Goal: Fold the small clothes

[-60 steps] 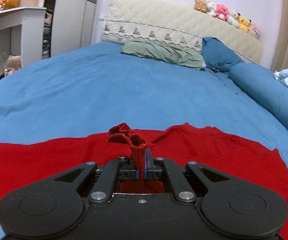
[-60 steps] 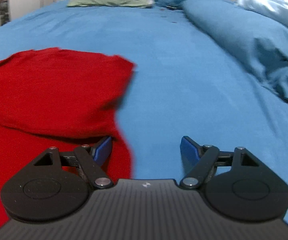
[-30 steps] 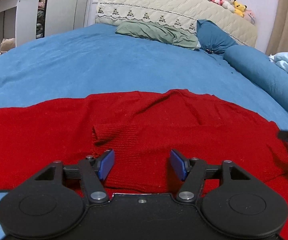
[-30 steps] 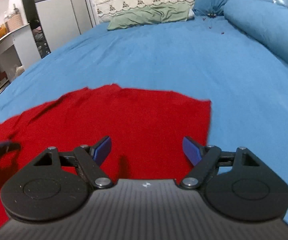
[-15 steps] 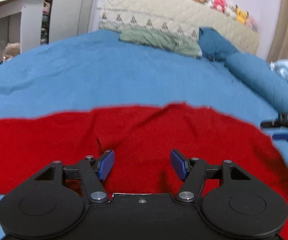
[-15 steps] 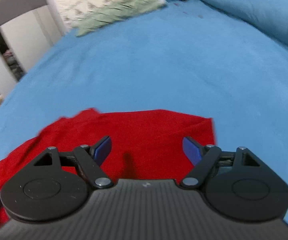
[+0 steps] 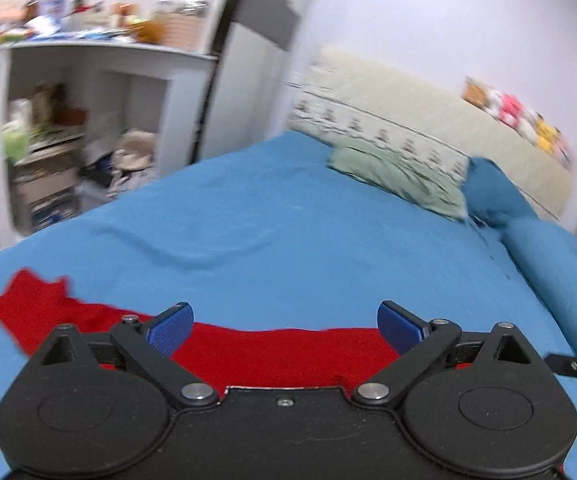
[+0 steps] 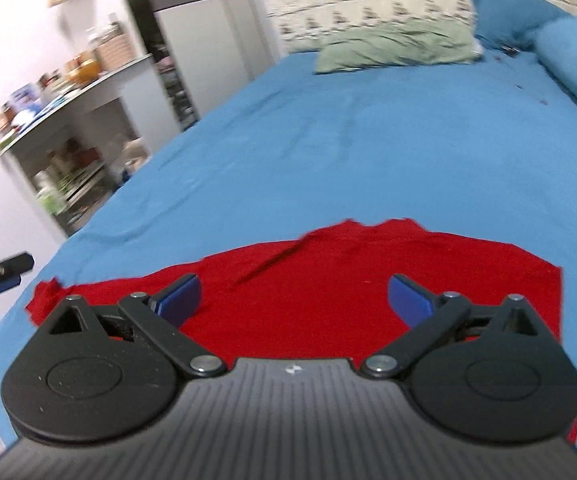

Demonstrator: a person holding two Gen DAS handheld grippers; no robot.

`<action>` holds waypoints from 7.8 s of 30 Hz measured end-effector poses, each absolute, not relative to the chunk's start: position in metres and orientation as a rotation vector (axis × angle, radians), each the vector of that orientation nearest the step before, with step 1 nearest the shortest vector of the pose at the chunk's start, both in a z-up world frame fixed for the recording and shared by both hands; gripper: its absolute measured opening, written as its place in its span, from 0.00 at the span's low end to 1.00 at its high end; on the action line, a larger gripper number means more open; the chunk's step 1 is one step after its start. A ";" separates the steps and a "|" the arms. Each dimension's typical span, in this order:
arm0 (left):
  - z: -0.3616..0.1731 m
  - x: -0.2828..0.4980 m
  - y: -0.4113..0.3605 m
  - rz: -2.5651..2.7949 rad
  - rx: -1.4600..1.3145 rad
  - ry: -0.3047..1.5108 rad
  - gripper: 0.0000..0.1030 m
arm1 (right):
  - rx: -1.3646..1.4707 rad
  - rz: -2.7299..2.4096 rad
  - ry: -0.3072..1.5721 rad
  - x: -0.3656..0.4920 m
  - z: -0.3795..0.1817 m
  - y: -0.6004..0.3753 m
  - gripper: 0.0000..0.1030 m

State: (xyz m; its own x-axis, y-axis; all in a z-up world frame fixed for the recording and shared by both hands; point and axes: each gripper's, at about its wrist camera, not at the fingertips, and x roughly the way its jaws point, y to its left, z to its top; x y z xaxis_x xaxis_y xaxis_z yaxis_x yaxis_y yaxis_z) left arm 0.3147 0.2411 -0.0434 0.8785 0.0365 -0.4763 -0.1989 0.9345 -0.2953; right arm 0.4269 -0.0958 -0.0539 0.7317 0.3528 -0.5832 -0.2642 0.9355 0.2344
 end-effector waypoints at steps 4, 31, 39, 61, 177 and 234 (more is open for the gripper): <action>-0.062 0.298 0.302 0.243 -0.385 0.512 0.95 | 0.059 0.370 0.630 0.409 -0.052 -0.058 1.00; -0.101 0.341 0.369 0.348 -0.485 0.478 0.04 | 0.090 0.366 0.651 0.405 -0.089 -0.044 1.00; -0.020 0.392 0.182 -0.017 -0.282 0.365 0.04 | 0.169 0.267 0.596 0.395 -0.074 -0.106 1.00; -0.131 0.362 0.024 -0.192 0.026 0.672 0.84 | 0.048 0.167 0.668 0.390 -0.122 -0.180 1.00; -0.121 0.092 0.107 -0.038 -0.123 0.856 0.83 | 0.186 -0.009 0.801 0.051 -0.127 -0.261 1.00; -0.006 0.367 0.102 -0.096 -0.347 0.623 0.06 | 0.475 0.065 0.555 0.320 -0.007 -0.332 0.19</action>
